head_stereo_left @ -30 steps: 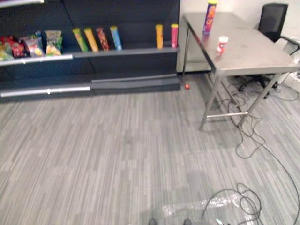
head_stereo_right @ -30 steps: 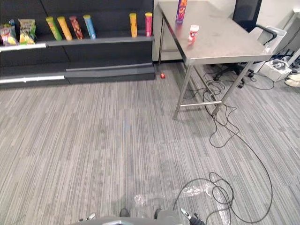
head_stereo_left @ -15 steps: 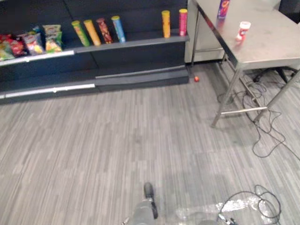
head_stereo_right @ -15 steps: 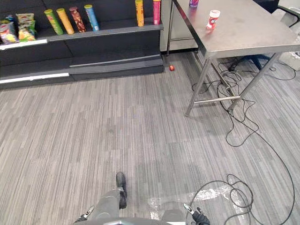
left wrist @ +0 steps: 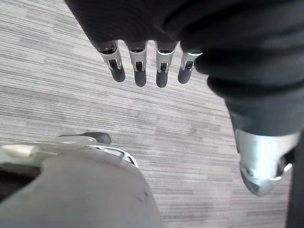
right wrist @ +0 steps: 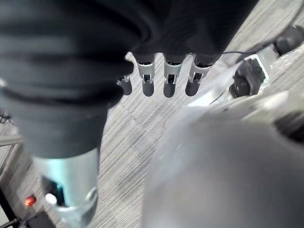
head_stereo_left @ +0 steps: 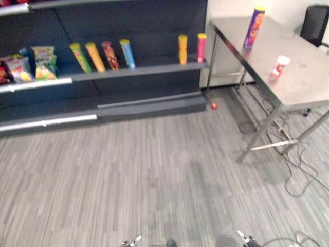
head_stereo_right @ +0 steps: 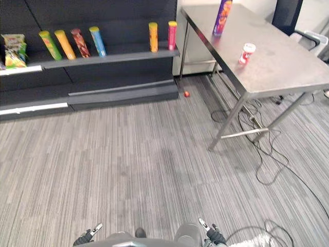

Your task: Put the gum and the chips on the shelf.

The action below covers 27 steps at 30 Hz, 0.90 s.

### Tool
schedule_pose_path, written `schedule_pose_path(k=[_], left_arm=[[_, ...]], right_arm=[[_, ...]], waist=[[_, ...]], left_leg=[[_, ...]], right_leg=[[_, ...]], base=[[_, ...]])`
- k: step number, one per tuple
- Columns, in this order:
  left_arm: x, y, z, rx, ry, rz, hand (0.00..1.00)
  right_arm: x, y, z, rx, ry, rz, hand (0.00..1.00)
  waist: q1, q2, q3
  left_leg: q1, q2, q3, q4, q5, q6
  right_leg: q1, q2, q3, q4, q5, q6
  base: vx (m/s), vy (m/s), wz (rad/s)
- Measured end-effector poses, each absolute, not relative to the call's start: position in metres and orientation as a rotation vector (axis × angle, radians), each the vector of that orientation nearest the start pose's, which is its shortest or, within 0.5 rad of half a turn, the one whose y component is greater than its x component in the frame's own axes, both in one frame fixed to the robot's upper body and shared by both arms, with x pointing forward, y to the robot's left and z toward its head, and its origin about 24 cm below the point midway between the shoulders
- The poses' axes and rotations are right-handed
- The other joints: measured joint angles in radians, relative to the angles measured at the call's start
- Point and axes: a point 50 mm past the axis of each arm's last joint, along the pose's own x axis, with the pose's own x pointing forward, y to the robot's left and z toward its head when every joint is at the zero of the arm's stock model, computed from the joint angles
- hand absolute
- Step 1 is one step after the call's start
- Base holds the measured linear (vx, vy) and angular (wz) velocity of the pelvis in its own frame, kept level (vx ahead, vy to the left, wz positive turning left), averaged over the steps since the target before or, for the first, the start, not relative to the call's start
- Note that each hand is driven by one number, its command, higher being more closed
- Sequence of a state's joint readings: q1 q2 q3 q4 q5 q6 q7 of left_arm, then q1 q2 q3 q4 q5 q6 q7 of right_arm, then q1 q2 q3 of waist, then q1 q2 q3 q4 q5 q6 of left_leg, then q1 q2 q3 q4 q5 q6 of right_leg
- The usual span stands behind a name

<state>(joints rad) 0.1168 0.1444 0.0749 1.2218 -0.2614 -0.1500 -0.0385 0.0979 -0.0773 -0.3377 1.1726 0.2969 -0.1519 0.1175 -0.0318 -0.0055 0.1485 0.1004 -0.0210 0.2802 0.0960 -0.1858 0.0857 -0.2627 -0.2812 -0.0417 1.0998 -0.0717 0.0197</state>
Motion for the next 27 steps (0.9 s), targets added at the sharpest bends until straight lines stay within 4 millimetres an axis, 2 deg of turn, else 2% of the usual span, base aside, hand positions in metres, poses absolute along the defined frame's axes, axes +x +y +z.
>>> schedule_pose_path(k=[2, 3, 4, 5, 6, 7, 8, 9, 10, 11, 13, 14, 15, 16, 17, 18, 20, 21, 22, 23, 24, 25, 27], left_arm=[[0.053, 0.216, -0.169, -0.16, 1.149, 0.33, 0.0], [0.052, 0.216, -0.169, -0.174, 1.15, 0.344, 0.0], [0.049, 0.213, -0.17, -0.217, 1.147, 0.379, 0.0], [0.047, 0.212, -0.17, -0.235, 1.148, 0.395, 0.0], [0.046, 0.209, -0.171, -0.266, 1.145, 0.422, 0.0], [0.046, 0.209, -0.171, -0.279, 1.141, 0.434, 0.0], [0.045, 0.209, -0.171, -0.302, 1.135, 0.457, 0.0], [0.045, 0.206, -0.172, -0.324, 1.133, 0.47, 0.0], [0.046, 0.198, -0.173, -0.36, 1.13, 0.474, 0.0], [0.051, 0.193, -0.172, -0.384, 1.107, 0.464, 0.0], [0.058, 0.19, -0.172, -0.409, 1.087, 0.466, 0.0], [0.06, 0.188, -0.171, -0.419, 1.075, 0.467, 0.0], [0.067, 0.185, -0.17, -0.434, 1.048, 0.46, 0.0], [0.075, 0.183, -0.169, -0.456, 1.024, 0.456, 0.0], [0.08, 0.183, -0.167, -0.469, 1.004, 0.462, 0.0], [0.088, 0.183, -0.165, -0.467, 0.978, 0.456, 0.0], [0.093, 0.185, -0.162, -0.456, 0.949, 0.454, 0.0], [0.095, 0.186, -0.161, -0.443, 0.938, 0.452, 0.0], [0.093, 0.189, -0.161, -0.422, 0.935, 0.448, 0.0], [0.094, 0.191, -0.16, -0.41, 0.931, 0.444, 0.0], [0.098, 0.19, -0.159, -0.414, 0.919, 0.439, 0.0], [0.102, 0.192, -0.158, -0.418, 0.899, 0.443, 0.0], [0.104, 0.195, -0.156, -0.406, 0.881, 0.443, 0.0]], right_arm=[[0.07, -0.215, -0.164, 0.417, 0.992, -0.481, 0.0], [0.069, -0.215, -0.165, 0.427, 0.993, -0.487, 0.0], [0.068, -0.215, -0.165, 0.441, 0.989, -0.5, 0.0], [0.069, -0.215, -0.164, 0.446, 0.985, -0.506, 0.0], [0.069, -0.215, -0.164, 0.444, 0.979, -0.504, 0.0], [0.07, -0.216, -0.163, 0.441, 0.974, -0.501, 0.0], [0.07, -0.215, -0.163, 0.436, 0.976, -0.492, 0.0], [0.067, -0.217, -0.163, 0.425, 0.981, -0.488, 0.0], [0.069, -0.223, -0.161, 0.398, 0.968, -0.481, 0.0], [0.071, -0.223, -0.16, 0.384, 0.962, -0.467, 0.0], [0.072, -0.224, -0.159, 0.376, 0.956, -0.462, 0.0], [0.072, -0.225, -0.159, 0.37, 0.957, -0.456, 0.0], [0.071, -0.225, -0.159, 0.368, 0.958, -0.455, 0.0], [0.07, -0.225, -0.16, 0.368, 0.963, -0.455, 0.0], [0.069, -0.225, -0.16, 0.368, 0.964, -0.455, 0.0], [0.066, -0.226, -0.16, 0.366, 0.971, -0.461, 0.0], [0.065, -0.226, -0.16, 0.367, 0.979, -0.469, 0.0], [0.063, -0.225, -0.161, 0.375, 0.984, -0.474, 0.0], [0.063, -0.224, -0.161, 0.388, 0.98, -0.48, 0.0], [0.064, -0.223, -0.161, 0.389, 0.976, -0.478, 0.0], [0.067, -0.222, -0.161, 0.393, 0.969, -0.475, 0.0], [0.068, -0.221, -0.161, 0.396, 0.967, -0.473, 0.0], [0.069, -0.217, -0.161, 0.407, 0.968, -0.468, 0.0]], waist=[[-0.002, -0.003, 0.017], [-0.003, 0.001, 0.018], [-0.019, 0.016, 0.026], [-0.021, 0.018, 0.027], [-0.02, 0.034, 0.031], [-0.019, 0.035, 0.036], [-0.019, 0.034, 0.04], [-0.019, 0.028, 0.039], [-0.008, 0.075, 0.031], [-0.003, 0.062, 0.038], [-0.001, 0.074, 0.03], [-0.002, 0.071, 0.032], [-0.002, 0.08, 0.026], [-0.001, 0.078, 0.025], [-0.002, 0.078, 0.025], [0.004, 0.067, 0.033], [0.011, 0.072, 0.037], [0.014, 0.065, 0.036], [0.015, 0.056, 0.031], [0.014, 0.054, 0.03], [0.019, 0.052, 0.03], [0.035, 0.043, 0.032], [0.044, 0.023, 0.032]], left_leg=[[0.065, 0.014, -0.009, -0.02, -0.039, -0.026], [0.078, 0.021, -0.013, -0.026, -0.045, -0.036], [0.109, 0.051, -0.019, -0.033, -0.063, -0.066], [0.124, 0.061, -0.019, -0.044, -0.069, -0.074], [0.157, 0.083, -0.018, -0.063, -0.083, -0.1], [0.17, 0.094, -0.02, -0.065, -0.094, -0.116], [0.205, 0.113, -0.028, -0.075, -0.119, -0.153], [0.227, 0.138, -0.041, -0.078, -0.142, -0.16], [0.236, 0.175, -0.045, -0.064, -0.14, -0.155], [0.235, 0.186, -0.045, -0.03, -0.097, -0.163], [0.242, 0.214, -0.054, 0.012, -0.044, -0.181], [0.24, 0.225, -0.062, 0.029, -0.029, -0.18], [0.23, 0.246, -0.086, 0.091, 0.005, -0.185], [0.147, 0.271, -0.151, 0.294, 0.046, -0.216], [0.09, 0.279, -0.187, 0.416, 0.086, -0.241], [-0.037, 0.287, -0.26, 0.668, 0.212, -0.277], [-0.157, 0.306, -0.25, 0.933, 0.201, -0.263], [-0.216, 0.313, -0.198, 1.026, 0.153, -0.248], [-0.27, 0.312, -0.15, 1.028, 0.109, -0.225], [-0.305, 0.312, -0.135, 1.012, 0.086, -0.214], [-0.363, 0.319, -0.105, 0.952, 0.045, -0.192], [-0.394, 0.321, -0.074, 0.841, 0.017, -0.182], [-0.392, 0.309, -0.047, 0.643, 0.012, -0.169]], right_leg=[[-0.072, 0.039, -0.09, -0.126, -0.089, 0.0], [-0.084, 0.051, -0.111, -0.188, -0.093, 0.0], [-0.095, 0.082, -0.159, -0.376, -0.088, 0.006], [-0.101, 0.091, -0.17, -0.452, -0.08, 0.013], [-0.102, 0.111, -0.178, -0.611, -0.059, 0.032], [-0.102, 0.118, -0.174, -0.675, -0.042, 0.032], [-0.102, 0.128, -0.153, -0.786, 0.027, 0.035], [-0.097, 0.147, -0.155, -0.772, 0.116, 0.024], [-0.113, 0.183, -0.177, -0.699, 0.031, 0.0], [-0.131, 0.186, -0.183, -0.625, -0.031, -0.018], [-0.107, 0.193, -0.211, -0.569, -0.094, -0.049], [-0.091, 0.197, -0.221, -0.569, -0.111, -0.054], [-0.048, 0.208, -0.236, -0.581, -0.139, -0.055], [0.013, 0.216, -0.253, -0.61, -0.169, -0.051], [0.037, 0.219, -0.258, -0.624, -0.178, -0.05], [0.093, 0.227, -0.264, -0.66, -0.195, -0.043], [0.179, 0.239, -0.253, -0.702, -0.209, -0.062], [0.248, 0.238, -0.239, -0.739, -0.215, -0.06], [0.297, 0.232, -0.22, -0.773, -0.219, -0.054], [0.314, 0.23, -0.212, -0.787, -0.218, -0.049], [0.336, 0.224, -0.191, -0.808, -0.207, -0.024], [0.364, 0.208, -0.167, -0.83, -0.204, -0.008], [0.407, 0.176, -0.156, -0.854, -0.205, 0.016]], base=[[0.24, -0.102, 0.04], [0.27, -0.191, 0.19], [0.33, -0.227, 0.2], [0.37, -0.254, 0.22], [0.36, -0.23, 0.12], [0.41, -0.253, 0.18], [0.57, -0.329, 0.2], [0.71, -0.381, 0.17], [0.72, -0.359, 0.09], [0.57, -0.288, 0.07], [0.48, -0.277, 0.13], [0.6, -0.331, 0.25], [0.56, -0.279, 0.4], [0.52, -0.253, 0.44], [0.36, -0.163, 0.38], [0.27, -0.093, 0.14], [0.33, -0.037, -0.18], [0.4, 0.013, -0.48], [0.34, 0.033, -0.47], [0.36, 0.08, -0.53], [0.38, 0.144, -0.6], [0.49, 0.221, -0.61], [0.44, 0.241, -0.45]])
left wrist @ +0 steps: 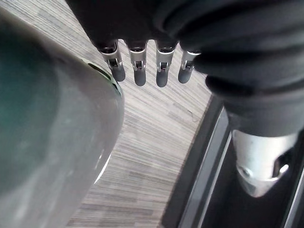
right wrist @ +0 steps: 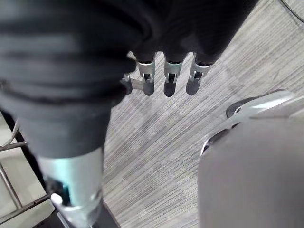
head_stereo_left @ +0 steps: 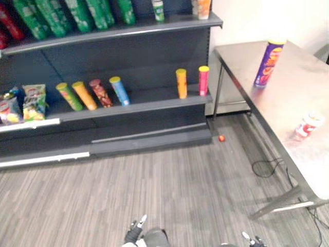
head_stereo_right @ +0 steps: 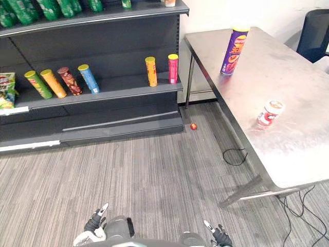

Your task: Put the gum and the chips on the shelf.

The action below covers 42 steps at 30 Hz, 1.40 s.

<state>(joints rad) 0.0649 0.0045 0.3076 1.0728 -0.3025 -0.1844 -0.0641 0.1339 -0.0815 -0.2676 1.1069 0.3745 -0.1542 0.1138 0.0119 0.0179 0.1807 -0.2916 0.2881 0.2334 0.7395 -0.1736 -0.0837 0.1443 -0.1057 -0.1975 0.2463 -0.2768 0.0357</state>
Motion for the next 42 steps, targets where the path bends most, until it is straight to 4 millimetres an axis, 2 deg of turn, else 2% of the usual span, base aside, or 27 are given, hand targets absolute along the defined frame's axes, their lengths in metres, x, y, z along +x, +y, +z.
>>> schedule_pose_path(k=[2, 3, 4, 5, 6, 7, 10, 11, 14, 15, 16, 17, 18, 19, 20, 22, 25, 26, 27, 28, 29, 32, 34, 35, 36, 38, 42], left_arm=[[0.105, 0.198, -0.155, -0.385, 0.873, 0.449, 0.0], [0.105, 0.198, -0.155, -0.383, 0.873, 0.451, 0.0], [0.105, 0.2, -0.154, -0.383, 0.865, 0.461, 0.0], [0.105, 0.204, -0.154, -0.383, 0.863, 0.476, 0.0], [0.102, 0.211, -0.154, -0.375, 0.862, 0.499, 0.0], [0.099, 0.217, -0.153, -0.375, 0.864, 0.522, 0.0], [0.088, 0.224, -0.157, -0.361, 0.906, 0.542, 0.0], [0.083, 0.224, -0.159, -0.359, 0.934, 0.544, 0.0], [0.076, 0.218, -0.163, -0.334, 0.995, 0.502, 0.0], [0.075, 0.214, -0.164, -0.316, 1.018, 0.469, 0.0], [0.074, 0.211, -0.165, -0.299, 1.029, 0.446, 0.0], [0.074, 0.209, -0.165, -0.276, 1.04, 0.413, 0.0], [0.074, 0.208, -0.165, -0.259, 1.046, 0.391, 0.0], [0.074, 0.206, -0.166, -0.232, 1.054, 0.357, 0.0], [0.074, 0.206, -0.166, -0.223, 1.058, 0.345, 0.0], [0.068, 0.196, -0.169, -0.228, 1.093, 0.321, 0.0], [0.073, 0.191, -0.169, -0.229, 1.096, 0.294, 0.0], [0.08, 0.191, -0.168, -0.219, 1.082, 0.277, 0.0], [0.08, 0.196, -0.167, -0.205, 1.081, 0.281, 0.0], [0.08, 0.201, -0.167, -0.193, 1.078, 0.287, 0.0], [0.085, 0.205, -0.166, -0.171, 1.079, 0.278, 0.0], [0.093, 0.189, -0.166, -0.174, 1.074, 0.202, 0.0], [0.093, 0.189, -0.166, -0.171, 1.079, 0.195, 0.0], [0.094, 0.188, -0.166, -0.168, 1.072, 0.191, 0.0], [0.095, 0.188, -0.165, -0.167, 1.066, 0.19, 0.0], [0.094, 0.189, -0.165, -0.167, 1.066, 0.192, 0.0], [0.094, 0.189, -0.166, -0.164, 1.072, 0.198, 0.0]], right_arm=[[0.075, -0.21, -0.161, 0.418, 0.953, -0.454, 0.0], [0.076, -0.209, -0.161, 0.419, 0.948, -0.449, 0.0], [0.079, -0.206, -0.161, 0.414, 0.943, -0.431, 0.0], [0.081, -0.2, -0.161, 0.414, 0.948, -0.409, 0.0], [0.081, -0.19, -0.163, 0.439, 0.956, -0.395, 0.0], [0.085, -0.178, -0.163, 0.472, 0.951, -0.378, 0.0], [0.082, -0.167, -0.166, 0.523, 0.963, -0.4, 0.0], [0.082, -0.167, -0.166, 0.539, 0.959, -0.417, 0.0], [0.09, -0.173, -0.164, 0.538, 0.932, -0.43, 0.0], [0.092, -0.179, -0.162, 0.523, 0.921, -0.432, 0.0], [0.096, -0.183, -0.161, 0.511, 0.912, -0.427, 0.0], [0.099, -0.186, -0.16, 0.496, 0.904, -0.42, 0.0], [0.1, -0.186, -0.159, 0.485, 0.901, -0.411, 0.0], [0.103, -0.185, -0.158, 0.465, 0.895, -0.386, 0.0], [0.101, -0.188, -0.158, 0.436, 0.898, -0.37, 0.0], [0.111, -0.199, -0.153, 0.384, 0.874, -0.339, 0.0], [0.122, -0.205, -0.149, 0.365, 0.846, -0.337, 0.0], [0.126, -0.207, -0.148, 0.367, 0.83, -0.341, 0.0], [0.124, -0.205, -0.148, 0.366, 0.838, -0.338, 0.0], [0.123, -0.201, -0.149, 0.369, 0.846, -0.326, 0.0], [0.12, -0.196, -0.151, 0.374, 0.858, -0.315, 0.0], [0.114, -0.205, -0.153, 0.355, 0.883, -0.337, 0.0], [0.105, -0.209, -0.155, 0.36, 0.903, -0.361, 0.0], [0.1, -0.207, -0.157, 0.361, 0.92, -0.358, 0.0], [0.1, -0.202, -0.158, 0.365, 0.928, -0.341, 0.0], [0.102, -0.197, -0.158, 0.361, 0.928, -0.315, 0.0], [0.103, -0.2, -0.157, 0.36, 0.924, -0.325, 0.0]], waist=[[0.011, -0.022, -0.005], [0.013, -0.023, -0.006], [0.018, -0.028, -0.007], [0.017, -0.033, -0.019], [0.016, -0.068, -0.039], [0.018, -0.092, -0.062], [0.018, -0.122, -0.128], [0.016, -0.125, -0.149], [0.016, -0.1, -0.172], [0.014, -0.068, -0.163], [0.012, -0.052, -0.153], [0.003, -0.043, -0.147], [-0.005, -0.043, -0.146], [-0.013, -0.051, -0.143], [-0.013, -0.056, -0.143], [-0.013, -0.009, -0.15], [-0.037, 0.024, -0.107], [-0.041, 0.004, -0.068], [-0.035, 0.008, -0.065], [-0.034, -0.014, -0.064], [-0.035, -0.037, -0.051], [-0.041, -0.014, -0.034], [-0.042, -0.012, -0.034], [-0.038, -0.011, -0.033], [-0.032, -0.008, -0.031], [-0.033, -0.019, -0.038], [-0.039, -0.008, -0.032]], left_leg=[[0.02, -0.023, -0.028, -0.347, 0.042, 0.018], [0.02, -0.021, -0.045, -0.408, 0.056, 0.02], [0.021, -0.012, -0.062, -0.462, 0.115, -0.004], [0.021, -0.029, -0.04, -0.423, 0.175, -0.031], [0.012, -0.051, -0.013, -0.38, 0.156, -0.033], [0.01, -0.054, 0.022, -0.33, 0.086, -0.03], [0.032, -0.078, 0.074, -0.311, 0.035, -0.006], [0.047, -0.092, 0.098, -0.319, 0.027, 0.008], [0.124, -0.108, 0.151, -0.356, 0.011, 0.034], [0.182, -0.1, 0.173, -0.392, 0.011, 0.035], [0.232, -0.093, 0.183, -0.415, 0.008, 0.039], [0.286, -0.092, 0.199, -0.443, 0.008, 0.039], [0.313, -0.094, 0.21, -0.454, 0.008, 0.039], [0.36, -0.107, 0.246, -0.464, 0.008, 0.039], [0.396, -0.126, 0.261, -0.475, 0.008, 0.04], [0.455, -0.121, 0.311, -0.57, 0.013, 0.038], [0.512, -0.116, 0.37, -0.637, 0.03, 0.022], [0.539, -0.114, 0.392, -0.636, 0.035, 0.024], [0.558, -0.091, 0.421, -0.639, 0.034, 0.023], [0.56, -0.094, 0.431, -0.636, 0.033, 0.021], [0.584, -0.096, 0.435, -0.635, 0.025, 0.012], [0.595, -0.141, 0.363, -0.744, 0.047, 0.001], [0.598, -0.146, 0.359, -0.748, 0.067, -0.027], [0.59, -0.138, 0.361, -0.726, 0.067, -0.027], [0.584, -0.138, 0.367, -0.707, 0.067, -0.027], [0.571, -0.145, 0.384, -0.697, 0.067, -0.027], [0.562, -0.152, 0.39, -0.697, 0.067, -0.027]], right_leg=[[0.034, -0.058, 0.037, -0.006, -0.027, 0.051], [0.039, -0.07, 0.047, -0.007, -0.036, 0.066], [0.046, -0.096, 0.08, -0.008, -0.067, 0.1], [0.056, -0.122, 0.107, -0.008, -0.084, 0.106], [0.053, -0.15, 0.159, -0.012, -0.071, 0.083], [0.043, -0.161, 0.242, -0.017, 0.004, 0.045], [0.006, -0.187, 0.311, -0.029, 0.158, 0.065], [-0.008, -0.202, 0.336, -0.03, 0.205, 0.065], [-0.085, -0.214, 0.414, 0.065, 0.355, 0.039], [-0.136, -0.198, 0.421, 0.161, 0.382, 0.021], [-0.177, -0.169, 0.409, 0.261, 0.33, 0.011], [-0.235, -0.143, 0.352, 0.385, 0.256, -0.008], [-0.265, -0.137, 0.302, 0.434, 0.232, -0.014], [-0.314, -0.141, 0.164, 0.464, 0.233, -0.017], [-0.317, -0.193, 0.026, 0.475, 0.236, -0.042], [-0.309, -0.242, -0.195, 0.463, 0.235, -0.047], [-0.32, -0.269, -0.319, 0.495, 0.242, -0.049], [-0.359, -0.317, -0.365, 0.59, 0.266, -0.094], [-0.356, -0.281, -0.427, 0.515, 0.153, -0.031], [-0.336, -0.26, -0.465, 0.43, 0.205, -0.045], [-0.297, -0.237, -0.495, 0.376, 0.169, -0.085], [-0.29, -0.216, -0.504, 0.343, 0.168, -0.085], [-0.261, -0.194, -0.503, 0.281, 0.164, -0.079], [-0.22, -0.153, -0.494, 0.168, 0.169, -0.071], [-0.175, -0.109, -0.462, 0.034, 0.195, -0.032], [-0.148, -0.081, -0.433, -0.081, 0.226, 0.004], [-0.16, -0.064, -0.409, -0.128, 0.258, 0.003]], base=[[0.42, 0.335, -0.49], [0.39, 0.442, -0.55], [0.38, 0.513, -0.49], [0.38, 0.506, -0.59], [0.51, 0.573, -0.58], [0.43, 0.45, -0.55], [0.39, 0.411, -0.45], [0.49, 0.443, -0.64], [0.33, 0.254, -0.72], [0.26, 0.156, -0.91], [0.2, 0.089, -0.94], [0.15, 0.041, -0.68], [0.14, 0.017, -0.68], [0.15, -0.006, -0.79], [0.19, 0.02, -1.13], [0.14, 0.028, -1.31], [0.1, -0.021, -0.95], [0.02, -0.109, -0.78], [0.01, -0.142, -0.83], [0.03, -0.171, -0.87], [0.03, -0.156, -0.64], [-0.03, -0.07, -0.35], [-0.01, -0.03, 0.11], [0.01, -0.052, -0.02], [0.0, -0.01, -0.13], [-0.02, 0.054, -0.28], [-0.05, 0.028, -0.24]])
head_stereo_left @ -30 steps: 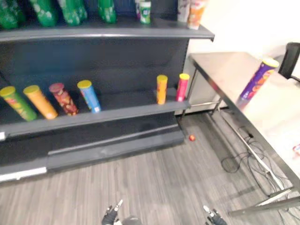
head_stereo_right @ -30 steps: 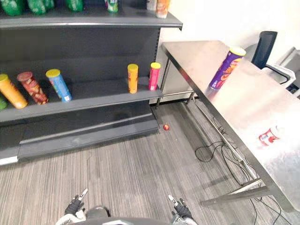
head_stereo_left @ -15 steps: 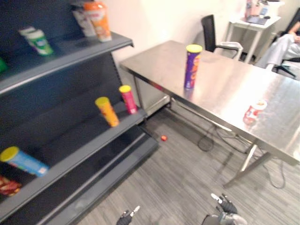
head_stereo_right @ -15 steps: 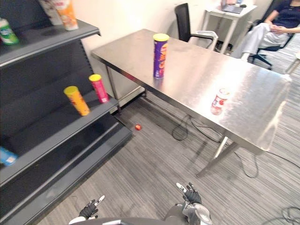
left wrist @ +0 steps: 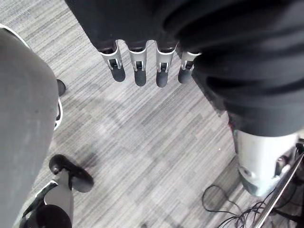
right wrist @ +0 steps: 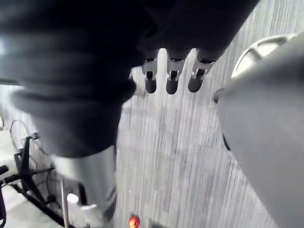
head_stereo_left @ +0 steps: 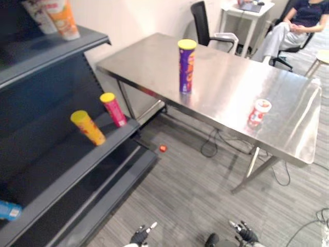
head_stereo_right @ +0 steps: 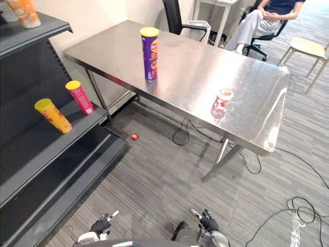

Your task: Put the gum and the chips on the shelf.

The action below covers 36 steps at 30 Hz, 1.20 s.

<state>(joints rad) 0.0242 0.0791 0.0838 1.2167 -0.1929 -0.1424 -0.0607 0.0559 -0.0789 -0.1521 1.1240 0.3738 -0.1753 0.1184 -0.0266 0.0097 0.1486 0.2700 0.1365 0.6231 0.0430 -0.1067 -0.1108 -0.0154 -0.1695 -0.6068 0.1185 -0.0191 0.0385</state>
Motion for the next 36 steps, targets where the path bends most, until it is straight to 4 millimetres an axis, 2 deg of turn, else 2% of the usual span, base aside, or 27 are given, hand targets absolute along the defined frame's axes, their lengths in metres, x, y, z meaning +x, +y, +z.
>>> schedule_pose_path(k=[7, 9, 10, 11, 12, 13, 14, 15, 16, 18, 21, 22, 23, 26, 27, 28, 30, 31, 36], left_arm=[[0.096, 0.187, -0.165, -0.164, 1.066, 0.205, 0.0], [0.099, 0.187, -0.165, -0.165, 1.058, 0.203, 0.0], [0.1, 0.187, -0.164, -0.165, 1.055, 0.208, 0.0], [0.1, 0.189, -0.164, -0.176, 1.051, 0.222, 0.0], [0.101, 0.19, -0.164, -0.191, 1.044, 0.239, 0.0], [0.1, 0.19, -0.163, -0.234, 1.032, 0.277, 0.0], [0.098, 0.19, -0.164, -0.255, 1.03, 0.296, 0.0], [0.1, 0.191, -0.163, -0.282, 1.012, 0.323, 0.0], [0.099, 0.192, -0.163, -0.312, 1.005, 0.35, 0.0], [0.098, 0.193, -0.163, -0.341, 0.996, 0.376, 0.0], [0.095, 0.193, -0.163, -0.369, 0.988, 0.409, 0.0], [0.094, 0.192, -0.164, -0.38, 0.988, 0.419, 0.0], [0.089, 0.187, -0.165, -0.404, 1.0, 0.434, 0.0], [0.085, 0.198, -0.164, -0.389, 0.994, 0.46, 0.0], [0.084, 0.203, -0.164, -0.379, 0.989, 0.474, 0.0], [0.08, 0.204, -0.164, -0.372, 1.003, 0.473, 0.0], [0.074, 0.198, -0.167, -0.326, 1.049, 0.416, 0.0], [0.073, 0.196, -0.168, -0.31, 1.06, 0.397, 0.0], [0.071, 0.189, -0.169, -0.281, 1.086, 0.342, 0.0]], right_arm=[[0.101, -0.206, -0.157, 0.376, 0.917, -0.365, 0.0], [0.097, -0.208, -0.158, 0.388, 0.926, -0.388, 0.0], [0.093, -0.21, -0.159, 0.397, 0.934, -0.414, 0.0], [0.09, -0.217, -0.159, 0.404, 0.934, -0.451, 0.0], [0.087, -0.221, -0.159, 0.402, 0.937, -0.468, 0.0], [0.081, -0.227, -0.16, 0.414, 0.946, -0.508, 0.0], [0.078, -0.228, -0.16, 0.424, 0.954, -0.529, 0.0], [0.071, -0.236, -0.161, 0.443, 0.96, -0.602, 0.0], [0.061, -0.24, -0.162, 0.469, 0.975, -0.661, 0.0], [0.051, -0.241, -0.163, 0.496, 0.986, -0.71, 0.0], [0.044, -0.237, -0.164, 0.498, 0.997, -0.71, 0.0], [0.045, -0.237, -0.164, 0.493, 0.994, -0.702, 0.0], [0.043, -0.237, -0.163, 0.482, 0.992, -0.693, 0.0], [0.045, -0.215, -0.168, 0.536, 1.005, -0.659, 0.0], [0.048, -0.208, -0.169, 0.558, 1.002, -0.652, 0.0], [0.049, -0.208, -0.169, 0.559, 0.999, -0.648, 0.0], [0.046, -0.209, -0.169, 0.57, 0.997, -0.657, 0.0], [0.045, -0.21, -0.169, 0.573, 0.995, -0.665, 0.0], [0.029, -0.22, -0.17, 0.599, 1.015, -0.756, 0.0]], waist=[[0.0, 0.011, 0.007], [0.0, 0.003, 0.011], [0.0, 0.003, 0.012], [-0.002, 0.021, 0.016], [-0.002, 0.026, 0.02], [0.004, 0.029, 0.023], [0.004, 0.027, 0.023], [0.003, 0.03, 0.024], [0.006, 0.029, 0.024], [0.009, 0.027, 0.025], [0.009, 0.029, 0.024], [0.009, 0.038, 0.019], [0.003, 0.057, -0.007], [0.012, 0.009, -0.02], [0.017, -0.016, -0.033], [0.017, -0.019, -0.037], [0.013, -0.004, -0.064], [0.007, -0.004, -0.072], [0.002, 0.021, -0.086]], left_leg=[[-0.008, -0.003, 0.027, 0.042, 0.0, 0.0], [-0.056, 0.026, 0.029, 0.191, 0.0, -0.001], [-0.103, 0.071, 0.021, 0.347, 0.0, -0.001], [-0.159, 0.143, 0.004, 0.531, 0.012, 0.0], [-0.19, 0.178, -0.016, 0.619, 0.038, 0.002], [-0.253, 0.215, -0.084, 0.759, 0.142, 0.005], [-0.279, 0.212, -0.125, 0.806, 0.137, 0.014], [-0.343, 0.185, -0.22, 0.857, 0.032, 0.017], [-0.39, 0.154, -0.287, 0.829, -0.034, 0.013], [-0.417, 0.118, -0.354, 0.692, -0.053, 0.01], [-0.398, 0.081, -0.442, 0.381, -0.018, 0.035], [-0.383, 0.072, -0.456, 0.281, 0.046, 0.048], [-0.351, 0.066, -0.482, 0.201, 0.032, 0.007], [-0.34, 0.016, -0.427, 0.154, 0.006, 0.02], [-0.304, -0.011, -0.395, 0.124, 0.008, 0.023], [-0.27, -0.025, -0.378, 0.102, 0.008, 0.024], [-0.199, -0.052, -0.352, 0.041, 0.009, 0.027], [-0.189, -0.057, -0.352, 0.029, 0.01, 0.029], [-0.152, -0.05, -0.359, -0.036, 0.036, 0.02]], right_leg=[[-0.012, 0.002, 0.03, 0.002, -0.001, 0.0], [-0.015, -0.011, 0.057, 0.004, -0.004, -0.005], [-0.008, -0.01, 0.073, -0.002, -0.009, -0.012], [0.015, 0.014, 0.085, -0.017, -0.018, -0.026], [0.027, 0.026, 0.099, -0.024, -0.022, -0.031], [0.05, 0.034, 0.131, -0.04, -0.031, -0.036], [0.059, 0.032, 0.15, -0.047, -0.033, -0.037], [0.071, 0.025, 0.202, -0.054, -0.039, -0.037], [0.086, 0.021, 0.246, -0.066, -0.039, -0.037], [0.099, 0.01, 0.296, -0.068, -0.044, -0.021], [0.108, 0.002, 0.374, -0.068, -0.051, 0.024], [0.107, 0.006, 0.392, -0.069, -0.052, 0.045], [0.113, 0.009, 0.409, -0.087, -0.048, 0.083], [0.112, -0.042, 0.414, -0.114, -0.034, 0.098], [0.115, -0.061, 0.42, -0.11, -0.027, 0.107], [0.129, -0.075, 0.426, -0.113, -0.025, 0.111], [0.151, -0.091, 0.428, -0.117, -0.024, 0.113], [0.155, -0.091, 0.427, -0.117, -0.024, 0.113], [0.159, -0.071, 0.42, -0.12, -0.024, 0.113]], base=[[-0.04, 0.024, -0.12], [0.02, -0.053, -0.34], [0.03, -0.093, -0.47], [0.04, -0.07, -0.5], [0.08, -0.025, -0.68], [0.08, 0.034, -0.65], [0.15, 0.064, -0.94], [0.18, 0.075, -1.04], [0.23, 0.122, -1.31], [0.18, 0.16, -1.04], [0.18, 0.263, -0.83], [0.2, 0.337, -0.58], [0.28, 0.38, -0.41], [0.24, 0.267, -0.28], [0.17, 0.117, -0.47], [0.2, 0.13, -0.59], [0.11, 0.085, -0.42], [0.1, 0.039, -0.15], [0.07, -0.022, -0.02]])
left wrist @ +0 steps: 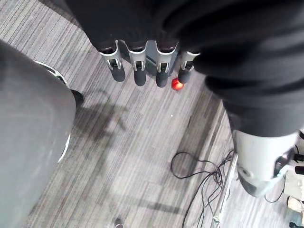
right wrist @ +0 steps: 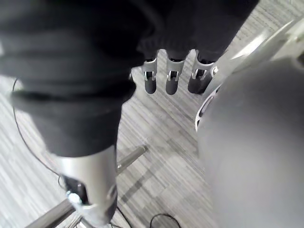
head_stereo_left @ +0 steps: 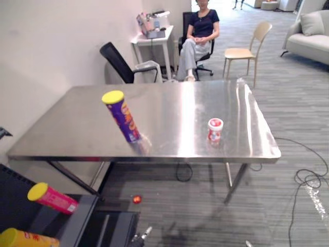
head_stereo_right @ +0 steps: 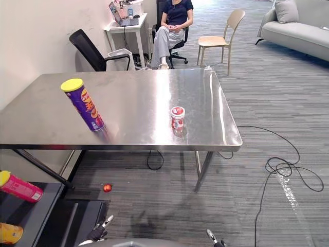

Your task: Put the gum and the chips on the shelf.

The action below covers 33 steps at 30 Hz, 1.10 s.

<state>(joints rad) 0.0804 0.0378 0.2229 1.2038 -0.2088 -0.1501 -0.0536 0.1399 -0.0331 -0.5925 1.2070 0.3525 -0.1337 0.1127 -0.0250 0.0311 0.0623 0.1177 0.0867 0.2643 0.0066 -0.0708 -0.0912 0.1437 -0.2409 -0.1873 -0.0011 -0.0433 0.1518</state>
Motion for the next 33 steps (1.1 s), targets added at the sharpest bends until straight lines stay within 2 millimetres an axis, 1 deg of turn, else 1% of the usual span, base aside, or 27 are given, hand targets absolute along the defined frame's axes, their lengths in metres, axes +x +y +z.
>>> schedule_pose_path(k=[3, 6, 7, 9, 11, 12, 13, 14, 15, 17, 18, 19, 21, 22, 24, 25, 27, 29, 31, 33], left_arm=[[0.071, 0.19, -0.17, -0.261, 1.095, 0.329, 0.0], [0.071, 0.192, -0.169, -0.255, 1.094, 0.33, 0.0], [0.07, 0.194, -0.169, -0.26, 1.092, 0.344, 0.0], [0.07, 0.197, -0.169, -0.275, 1.085, 0.366, 0.0], [0.069, 0.2, -0.169, -0.291, 1.081, 0.389, 0.0], [0.068, 0.2, -0.169, -0.293, 1.081, 0.392, 0.0], [0.067, 0.201, -0.169, -0.298, 1.081, 0.402, 0.0], [0.067, 0.202, -0.169, -0.299, 1.08, 0.406, 0.0], [0.067, 0.202, -0.169, -0.3, 1.08, 0.407, 0.0], [0.067, 0.202, -0.169, -0.298, 1.08, 0.404, 0.0], [0.067, 0.201, -0.169, -0.295, 1.081, 0.401, 0.0], [0.068, 0.201, -0.169, -0.288, 1.078, 0.393, 0.0], [0.071, 0.2, -0.167, -0.27, 1.065, 0.369, 0.0], [0.074, 0.199, -0.167, -0.252, 1.058, 0.344, 0.0], [0.075, 0.198, -0.166, -0.24, 1.057, 0.329, 0.0], [0.076, 0.199, -0.166, -0.228, 1.058, 0.316, 0.0], [0.077, 0.2, -0.166, -0.212, 1.057, 0.3, 0.0], [0.077, 0.2, -0.165, -0.2, 1.056, 0.287, 0.0], [0.078, 0.201, -0.165, -0.187, 1.058, 0.275, 0.0], [0.077, 0.201, -0.165, -0.185, 1.059, 0.27, 0.0]], right_arm=[[0.027, -0.223, -0.17, 0.622, 1.005, -0.797, 0.0], [0.021, -0.228, -0.17, 0.664, 0.983, -0.874, 0.0], [0.018, -0.233, -0.169, 0.687, 0.964, -0.93, 0.0], [0.021, -0.244, -0.166, 0.72, 0.911, -1.009, 0.0], [0.028, -0.267, -0.159, 0.731, 0.824, -1.091, 0.0], [0.028, -0.269, -0.158, 0.73, 0.814, -1.099, 0.0], [0.034, -0.283, -0.153, 0.728, 0.757, -1.137, 0.0], [0.04, -0.296, -0.146, 0.714, 0.699, -1.151, 0.0], [0.053, -0.318, -0.133, 0.661, 0.62, -1.158, 0.0], [0.081, -0.344, -0.108, 0.542, 0.504, -1.109, 0.0], [0.112, -0.355, -0.079, 0.423, 0.38, -1.019, 0.0], [0.134, -0.358, -0.054, 0.318, 0.286, -0.941, 0.0], [0.162, -0.355, -0.018, 0.149, 0.147, -0.841, 0.0], [0.176, -0.35, -0.004, 0.1, 0.086, -0.805, 0.0], [0.185, -0.341, 0.006, 0.059, 0.05, -0.757, 0.0], [0.193, -0.328, 0.015, 0.006, 0.019, -0.675, 0.0], [0.197, -0.314, 0.021, -0.035, -0.004, -0.595, 0.0], [0.199, -0.307, 0.024, -0.059, -0.012, -0.542, 0.0], [0.199, -0.297, 0.028, -0.085, -0.027, -0.476, 0.0], [0.197, -0.284, 0.035, -0.114, -0.05, -0.371, 0.0]], waist=[[0.0, -0.002, 0.0], [0.001, -0.011, 0.0], [0.002, -0.018, -0.001], [0.002, -0.024, -0.003], [0.004, -0.031, -0.005], [0.004, -0.032, -0.006], [0.004, -0.035, -0.009], [0.003, -0.038, -0.01], [0.003, -0.039, -0.011], [0.002, -0.039, -0.011], [0.0, -0.039, -0.012], [0.0, -0.039, -0.012], [0.001, -0.042, -0.016], [0.003, -0.045, -0.018], [0.002, -0.044, -0.02], [0.001, -0.046, -0.022], [0.001, -0.049, -0.025], [0.001, -0.054, -0.031], [0.0, -0.055, -0.032], [-0.001, -0.056, -0.032]], left_leg=[[0.009, 0.005, -0.003, -0.025, 0.013, -0.002], [0.01, 0.001, -0.002, -0.049, 0.028, -0.003], [0.011, -0.001, 0.001, -0.068, 0.037, -0.003], [0.012, -0.003, 0.009, -0.092, 0.049, -0.004], [0.012, -0.003, 0.028, -0.1, 0.051, -0.005], [0.012, -0.003, 0.03, -0.1, 0.051, -0.005], [0.011, -0.003, 0.036, -0.101, 0.049, -0.007], [0.011, -0.003, 0.041, -0.101, 0.048, -0.007], [0.011, -0.003, 0.048, -0.101, 0.045, -0.008], [0.014, -0.003, 0.057, -0.101, 0.039, -0.012], [0.017, 0.0, 0.062, -0.101, 0.035, -0.014], [0.019, 0.002, 0.072, -0.101, 0.032, -0.015], [0.019, 0.005, 0.08, -0.101, 0.031, -0.015], [0.019, 0.006, 0.078, -0.101, 0.031, -0.016], [0.018, 0.006, 0.078, -0.101, 0.031, -0.016], [0.016, 0.006, 0.077, -0.101, 0.031, -0.016], [0.012, 0.006, 0.073, -0.1, 0.031, -0.016], [0.004, 0.006, 0.067, -0.1, 0.031, -0.016], [0.002, 0.006, 0.054, -0.1, 0.031, -0.016], [0.0, 0.006, 0.051, -0.1, 0.031, -0.016]], right_leg=[[-0.001, 0.009, -0.002, -0.006, 0.0, 0.0], [-0.005, 0.009, -0.005, -0.021, 0.0, 0.0], [-0.014, 0.01, -0.004, -0.025, 0.0, 0.0], [-0.026, 0.011, 0.004, -0.031, 0.003, 0.005], [-0.042, 0.011, 0.02, -0.032, 0.003, 0.004], [-0.043, 0.011, 0.021, -0.032, 0.003, 0.004], [-0.048, 0.012, 0.028, -0.032, 0.003, 0.005], [-0.051, 0.012, 0.032, -0.032, 0.006, 0.009], [-0.054, 0.012, 0.037, -0.033, 0.006, 0.009], [-0.056, 0.015, 0.049, -0.034, 0.006, 0.009], [-0.057, 0.018, 0.058, -0.034, 0.005, 0.009], [-0.064, 0.02, 0.064, -0.034, 0.006, 0.009], [-0.071, 0.024, 0.074, -0.032, 0.006, 0.009], [-0.071, 0.026, 0.072, -0.032, 0.006, 0.009], [-0.071, 0.026, 0.072, -0.032, 0.006, 0.009], [-0.073, 0.026, 0.073, -0.032, 0.006, 0.009], [-0.076, 0.026, 0.072, -0.032, 0.006, 0.009], [-0.086, 0.026, 0.071, -0.03, 0.006, 0.009], [-0.086, 0.026, 0.069, -0.029, 0.006, 0.009], [-0.088, 0.026, 0.068, -0.029, 0.007, 0.011]], base=[[-0.01, -0.05, -0.02], [-0.05, -0.029, -0.02], [-0.07, -0.02, -0.09], [-0.05, -0.009, -0.12], [-0.01, 0.008, -0.19], [0.01, 0.007, -0.19], [0.04, 0.001, -0.13], [0.05, -0.001, -0.17], [0.08, -0.004, -0.14], [0.08, -0.01, -0.16], [0.07, -0.018, -0.21], [0.05, -0.018, -0.26], [0.03, -0.03, -0.15], [0.02, -0.035, 0.0], [0.0, 0.0, 0.0], [0.0, 0.0, 0.0], [0.0, 0.0, 0.0], [0.0, 0.0, 0.0], [-0.02, -0.034, 0.02], [-0.01, -0.016, 0.0]])
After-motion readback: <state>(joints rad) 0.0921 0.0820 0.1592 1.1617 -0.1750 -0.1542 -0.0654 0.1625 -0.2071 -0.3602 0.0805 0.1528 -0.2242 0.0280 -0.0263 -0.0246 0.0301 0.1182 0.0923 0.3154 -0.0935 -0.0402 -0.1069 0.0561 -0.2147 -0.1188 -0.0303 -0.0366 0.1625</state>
